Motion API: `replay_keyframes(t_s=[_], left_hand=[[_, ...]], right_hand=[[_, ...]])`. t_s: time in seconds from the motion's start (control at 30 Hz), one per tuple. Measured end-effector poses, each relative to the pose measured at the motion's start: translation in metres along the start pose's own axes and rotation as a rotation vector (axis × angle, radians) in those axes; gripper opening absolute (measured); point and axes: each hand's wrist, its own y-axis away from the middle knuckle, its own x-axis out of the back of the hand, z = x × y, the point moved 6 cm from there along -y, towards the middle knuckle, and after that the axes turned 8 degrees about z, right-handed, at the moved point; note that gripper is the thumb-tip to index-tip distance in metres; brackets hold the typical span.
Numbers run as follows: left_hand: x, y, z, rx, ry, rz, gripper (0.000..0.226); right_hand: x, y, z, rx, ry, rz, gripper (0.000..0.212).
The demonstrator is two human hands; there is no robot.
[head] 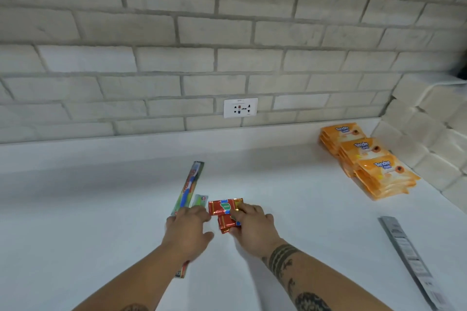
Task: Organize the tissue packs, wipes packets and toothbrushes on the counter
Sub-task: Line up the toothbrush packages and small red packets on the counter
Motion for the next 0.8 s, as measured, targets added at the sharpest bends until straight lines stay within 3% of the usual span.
replay_keyframes(t_s=[0.2, 0.3, 0.33, 0.4, 0.47, 0.53, 0.6, 0.67, 0.73, 0.8], left_hand=[[0.002, -0.002, 0.019, -0.022, 0.012, 0.11, 0.018], [0.008, -0.006, 0.034, -0.001, 0.234, 0.211, 0.016], [0.01, -0.009, 0.04, 0.049, 0.428, 0.17, 0.019], [0.009, -0.012, 0.057, 0.216, 0.872, -0.065, 0.026], [0.01, -0.008, 0.08, 0.297, 1.08, -0.357, 0.04], [0.014, -0.003, 0.1, 0.267, 1.158, -0.527, 0.04], [0.014, -0.002, 0.112, 0.255, 1.206, -0.593, 0.033], [0.013, -0.003, 0.125, 0.251, 1.217, -0.611, 0.024], [0.013, -0.005, 0.141, 0.214, 1.198, -0.601, 0.02], [0.014, -0.006, 0.151, 0.156, 1.147, -0.571, 0.021]], right_hand=[[0.006, 0.008, 0.003, 0.072, -0.028, 0.076, 0.034], [0.028, 0.018, 0.014, 0.103, -0.181, 0.206, 0.029], [0.038, 0.022, 0.019, 0.112, -0.195, 0.273, 0.027], [0.057, 0.033, 0.03, 0.131, -0.193, 0.44, 0.025], [0.073, 0.045, 0.04, 0.154, -0.173, 0.611, 0.025], [0.089, 0.056, 0.046, 0.167, -0.154, 0.713, 0.023], [0.101, 0.066, 0.051, 0.177, -0.117, 0.784, 0.017], [0.107, 0.078, 0.06, 0.168, -0.083, 0.83, 0.027], [0.109, 0.09, 0.074, 0.119, -0.055, 0.814, 0.029], [0.107, 0.097, 0.093, -0.043, -0.122, 0.718, 0.041]])
